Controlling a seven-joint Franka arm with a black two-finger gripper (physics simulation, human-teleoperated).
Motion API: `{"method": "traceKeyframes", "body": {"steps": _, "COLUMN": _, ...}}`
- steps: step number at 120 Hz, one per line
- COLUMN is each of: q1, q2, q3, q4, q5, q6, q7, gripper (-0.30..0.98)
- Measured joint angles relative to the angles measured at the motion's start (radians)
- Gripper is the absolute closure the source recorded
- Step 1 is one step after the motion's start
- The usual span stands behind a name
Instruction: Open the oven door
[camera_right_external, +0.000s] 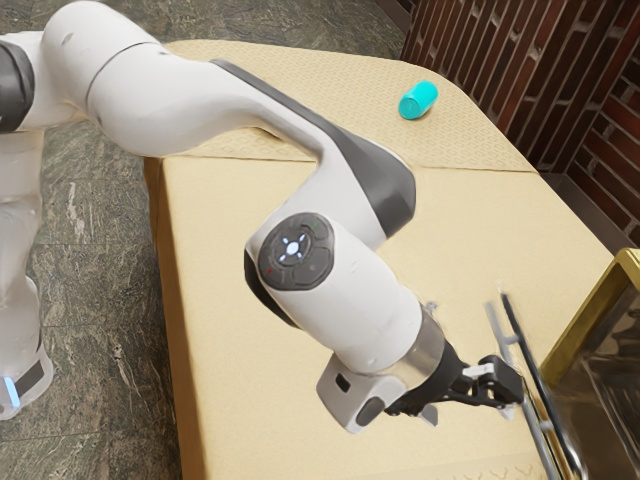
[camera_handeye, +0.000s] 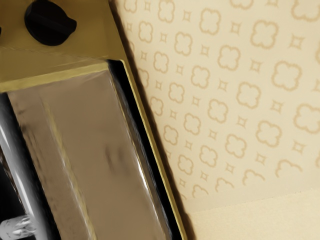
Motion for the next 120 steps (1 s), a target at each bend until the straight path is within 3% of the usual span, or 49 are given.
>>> {"method": "traceKeyframes", "body": {"steps": 11, "q1": 0.010, "q2": -0.073, "q3": -0.009, "q4": -0.103, "q5": -0.067, "q6": 0.009, "q7": -0.020, "gripper": 0.01}}
{"method": "traceKeyframes", "body": {"steps": 21, "q1": 0.088, "q2": -0.220, "q3": -0.088, "q4": -0.155, "q5": -0.131, "q6": 0.003, "q7": -0.038, "gripper": 0.01}}
{"method": "traceKeyframes", "body": {"steps": 33, "q1": 0.013, "q2": -0.357, "q3": -0.187, "q4": -0.078, "q5": -0.184, "q6": -0.062, "q7": -0.055, "gripper": 0.00}}
{"method": "traceKeyframes", "body": {"steps": 47, "q1": 0.001, "q2": -0.373, "q3": -0.189, "q4": 0.045, "q5": -0.214, "q6": -0.144, "q7": -0.072, "gripper": 0.00}}
{"method": "traceKeyframes", "body": {"steps": 57, "q1": -0.010, "q2": -0.241, "q3": -0.052, "q4": 0.346, "q5": -0.238, "q6": -0.282, "q7": -0.096, "gripper": 0.00}}
{"method": "traceKeyframes", "body": {"steps": 64, "q1": 0.000, "q2": -0.172, "q3": 0.146, "q4": 0.518, "q5": -0.259, "q6": -0.391, "q7": -0.123, "gripper": 0.00}}
{"method": "traceKeyframes", "body": {"steps": 70, "q1": 0.015, "q2": -0.145, "q3": 0.355, "q4": 0.588, "q5": -0.318, "q6": -0.466, "q7": -0.147, "gripper": 0.00}}
{"method": "traceKeyframes", "body": {"steps": 78, "q1": 0.111, "q2": -0.117, "q3": 0.579, "q4": 0.621, "q5": -0.411, "q6": -0.555, "q7": -0.186, "gripper": 0.00}}
{"method": "traceKeyframes", "body": {"steps": 87, "q1": 0.282, "q2": -0.090, "q3": 0.764, "q4": 0.630, "q5": -0.538, "q6": -0.655, "q7": -0.231, "gripper": 0.00}}
{"method": "traceKeyframes", "body": {"steps": 94, "q1": 0.370, "q2": -0.029, "q3": 0.838, "q4": 0.627, "q5": -0.624, "q6": -0.718, "q7": -0.263, "gripper": 0.00}}
{"method": "traceKeyframes", "body": {"steps": 107, "q1": 0.137, "q2": 0.047, "q3": 0.871, "q4": 0.563, "q5": -0.765, "q6": -0.794, "q7": -0.313, "gripper": 0.00}}
{"method": "traceKeyframes", "body": {"steps": 120, "q1": 0.098, "q2": 0.063, "q3": 0.875, "q4": 0.553, "q5": -0.834, "q6": -0.838, "q7": -0.355, "gripper": 0.00}}
